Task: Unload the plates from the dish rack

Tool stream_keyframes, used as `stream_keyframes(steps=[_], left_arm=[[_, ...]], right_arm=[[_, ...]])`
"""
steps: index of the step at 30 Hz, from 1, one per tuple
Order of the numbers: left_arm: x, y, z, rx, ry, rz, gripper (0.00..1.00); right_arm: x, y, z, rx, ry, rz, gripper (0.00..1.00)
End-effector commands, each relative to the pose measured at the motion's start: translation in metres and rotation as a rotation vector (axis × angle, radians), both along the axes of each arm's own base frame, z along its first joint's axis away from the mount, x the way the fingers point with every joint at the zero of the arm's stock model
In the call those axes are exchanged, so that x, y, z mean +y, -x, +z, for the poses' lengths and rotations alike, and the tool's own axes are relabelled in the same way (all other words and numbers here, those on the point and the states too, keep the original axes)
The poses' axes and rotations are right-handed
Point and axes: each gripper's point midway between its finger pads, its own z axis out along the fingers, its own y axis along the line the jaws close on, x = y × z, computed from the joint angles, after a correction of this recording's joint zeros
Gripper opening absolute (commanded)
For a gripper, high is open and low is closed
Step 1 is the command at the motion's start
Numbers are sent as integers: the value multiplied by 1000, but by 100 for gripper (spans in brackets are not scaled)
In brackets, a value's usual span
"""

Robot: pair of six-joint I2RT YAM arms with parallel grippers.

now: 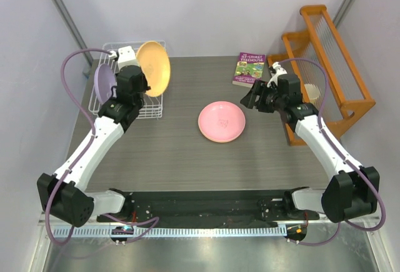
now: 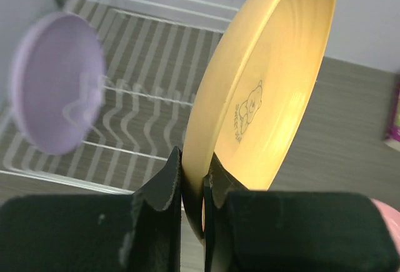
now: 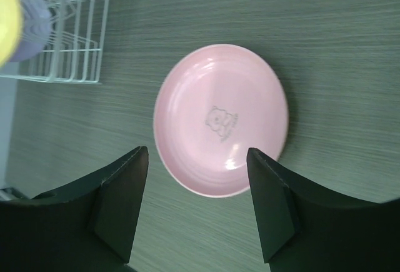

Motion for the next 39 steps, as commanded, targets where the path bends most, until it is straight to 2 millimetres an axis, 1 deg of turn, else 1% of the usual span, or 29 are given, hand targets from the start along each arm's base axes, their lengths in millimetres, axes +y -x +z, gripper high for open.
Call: stream_keyframes(steps=[1,3,4,5,6,7,9,12,16,22,27,29,30,31,32,33,35,36,39], left_arm=[[-59,8,-30,87,275,-220,0],[-77,11,-40,116,344,-282,0],[-82,12,-43,125,361,-297,0],[-90,13,-44,122,380,-318,0],[-99,16,-49,138,409,-348,0],[-104,17,-50,136,423,-359,0],[-116,23,-54,150,457,-392,0],[-129,28,-54,148,489,-432,0],[-143,34,-50,149,500,-470,0],[-156,45,-42,133,518,-509,0],[-161,50,-39,133,526,-531,0],[-162,53,-34,124,535,-544,0],[-162,54,-31,118,539,-548,0],[-162,55,-29,114,542,-554,0],[-162,56,-27,110,539,-560,0],[-162,57,-26,109,541,-560,0],[-161,58,-22,97,539,-561,0],[-160,59,-23,98,537,-563,0],[-161,60,-22,98,537,-571,0]], right_arm=[[40,1,39,-134,-202,105,70],[48,-1,43,-151,-222,113,70],[56,2,44,-154,-227,133,70],[60,1,42,-151,-228,141,70],[64,0,44,-161,-237,142,70],[70,2,43,-155,-241,153,70],[76,-2,44,-172,-258,156,70],[84,-4,36,-159,-254,161,70],[91,-7,28,-144,-252,164,70],[97,-10,14,-116,-239,166,70],[103,-12,6,-98,-239,176,67],[104,-14,2,-88,-236,177,65],[104,-14,-1,-84,-234,177,60],[105,-15,-2,-79,-235,176,56],[106,-15,-4,-75,-236,179,49],[106,-16,-5,-73,-234,179,27],[106,-16,-7,-69,-234,178,16],[105,-16,-7,-73,-227,181,5],[103,-15,-7,-79,-215,177,1]])
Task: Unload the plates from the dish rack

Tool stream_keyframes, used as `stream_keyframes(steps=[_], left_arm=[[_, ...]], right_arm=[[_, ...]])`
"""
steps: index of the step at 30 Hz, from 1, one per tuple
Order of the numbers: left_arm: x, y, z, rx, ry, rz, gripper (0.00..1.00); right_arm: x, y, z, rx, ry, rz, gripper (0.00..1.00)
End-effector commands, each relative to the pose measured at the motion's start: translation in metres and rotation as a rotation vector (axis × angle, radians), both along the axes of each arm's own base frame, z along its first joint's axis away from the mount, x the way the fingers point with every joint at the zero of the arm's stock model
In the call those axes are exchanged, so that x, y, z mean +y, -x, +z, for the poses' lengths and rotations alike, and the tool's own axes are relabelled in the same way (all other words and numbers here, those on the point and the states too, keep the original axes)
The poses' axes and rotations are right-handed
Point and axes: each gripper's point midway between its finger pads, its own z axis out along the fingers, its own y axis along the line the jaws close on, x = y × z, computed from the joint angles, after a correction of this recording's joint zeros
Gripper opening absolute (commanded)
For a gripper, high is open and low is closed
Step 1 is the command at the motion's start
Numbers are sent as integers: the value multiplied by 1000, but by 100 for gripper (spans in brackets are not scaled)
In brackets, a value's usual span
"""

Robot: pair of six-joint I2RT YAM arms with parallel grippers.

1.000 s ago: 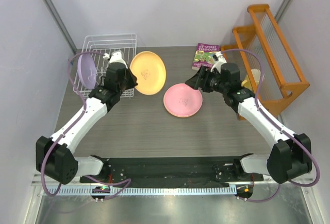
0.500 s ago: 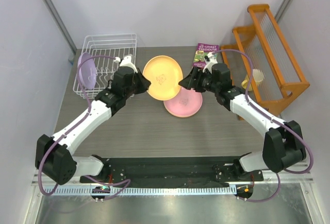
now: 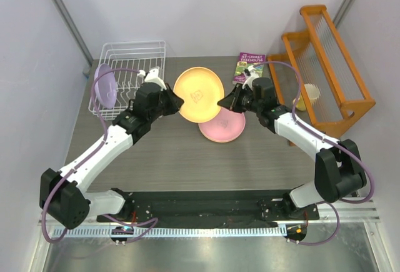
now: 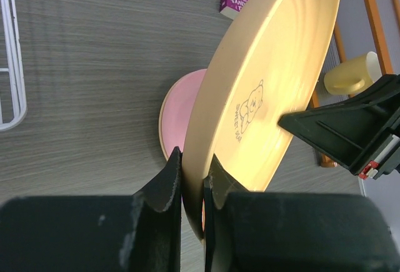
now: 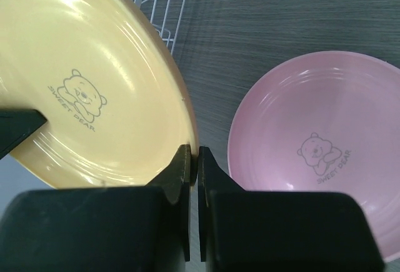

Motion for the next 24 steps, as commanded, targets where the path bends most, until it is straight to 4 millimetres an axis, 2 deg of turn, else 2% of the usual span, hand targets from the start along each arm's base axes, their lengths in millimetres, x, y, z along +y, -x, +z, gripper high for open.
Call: stream_keyframes(steps=[1,5,6,9,11,12,16,17,22,24], left_arm=[[-10,2,46,-114,101,-39,0],[-10,3,47,-119,98,-44,0],[-9,3,47,-122,96,-43,7],[-4,3,48,-132,87,-25,54],[1,2,46,-142,61,-7,62],[4,1,44,-143,49,4,76],[24,0,45,-163,-29,77,80],[30,0,42,-158,-57,95,80],[85,-1,46,-218,-270,276,82],[109,2,48,-236,-365,353,84]], right_arm=[[-2,-5,6,-60,28,0,1],[-7,-5,9,-70,44,-19,1],[-8,-5,10,-70,47,-26,1],[-18,-6,10,-72,78,-68,1],[-27,-9,11,-80,113,-104,1],[-31,-6,7,-61,137,-113,1],[-53,-10,9,-51,204,-166,1],[-59,-8,4,-24,225,-177,1],[-99,-8,-18,96,360,-222,1],[-108,-10,-27,131,396,-223,1]])
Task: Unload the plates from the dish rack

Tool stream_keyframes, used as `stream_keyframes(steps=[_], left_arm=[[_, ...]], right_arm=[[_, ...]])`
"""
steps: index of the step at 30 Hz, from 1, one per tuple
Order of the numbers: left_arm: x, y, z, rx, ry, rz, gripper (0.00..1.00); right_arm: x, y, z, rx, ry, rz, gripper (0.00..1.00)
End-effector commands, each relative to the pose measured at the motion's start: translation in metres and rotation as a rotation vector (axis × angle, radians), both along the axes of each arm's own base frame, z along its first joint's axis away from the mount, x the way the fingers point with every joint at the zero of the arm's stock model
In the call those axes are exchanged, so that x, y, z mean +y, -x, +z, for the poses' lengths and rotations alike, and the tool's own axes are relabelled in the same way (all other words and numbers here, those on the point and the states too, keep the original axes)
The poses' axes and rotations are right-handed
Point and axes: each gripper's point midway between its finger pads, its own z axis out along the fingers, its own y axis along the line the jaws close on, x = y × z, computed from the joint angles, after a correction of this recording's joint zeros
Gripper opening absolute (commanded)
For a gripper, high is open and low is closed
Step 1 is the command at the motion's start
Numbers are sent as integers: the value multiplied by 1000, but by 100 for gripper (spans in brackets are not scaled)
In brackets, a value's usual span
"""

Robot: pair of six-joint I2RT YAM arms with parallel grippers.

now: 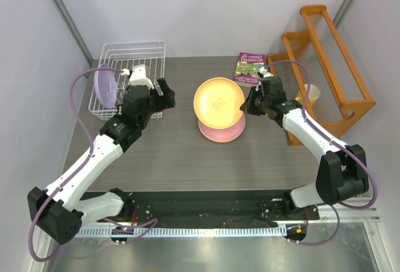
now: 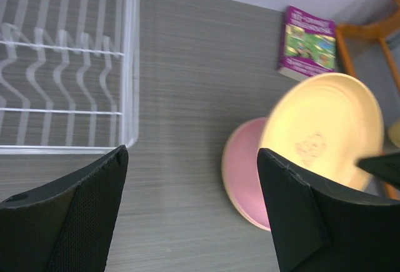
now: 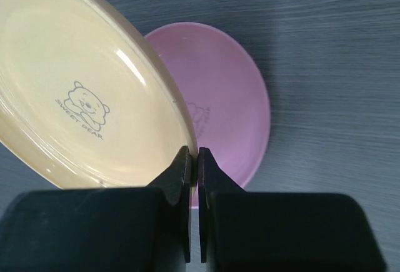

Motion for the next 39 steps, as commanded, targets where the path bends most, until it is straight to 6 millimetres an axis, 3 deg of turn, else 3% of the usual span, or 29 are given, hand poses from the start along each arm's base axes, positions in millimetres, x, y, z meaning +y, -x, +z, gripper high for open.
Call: stream_keyframes(steps=[1,6,14,23,30,31,34,39], left_arm=[[63,5,13,-74,-214,222,85],[94,12,13,-87,-348,329,86],[128,20,10,-80,-480,478,99],[141,23,12,-83,-513,557,99],[142,20,9,-84,-530,574,100],[142,19,10,-87,-532,582,100],[146,13,9,-90,-573,618,99],[168,-8,-8,-28,-639,697,99]], right_arm=[[-32,-7,6,36,93,-36,1],[-32,-4,-14,106,77,-7,1],[-27,-5,-38,181,70,23,4],[-18,-9,-53,224,49,51,15],[-16,-14,-51,216,44,64,29],[-16,-15,-50,211,44,65,36],[-20,-16,-44,189,64,53,43],[-42,-14,-15,105,144,-17,48]])
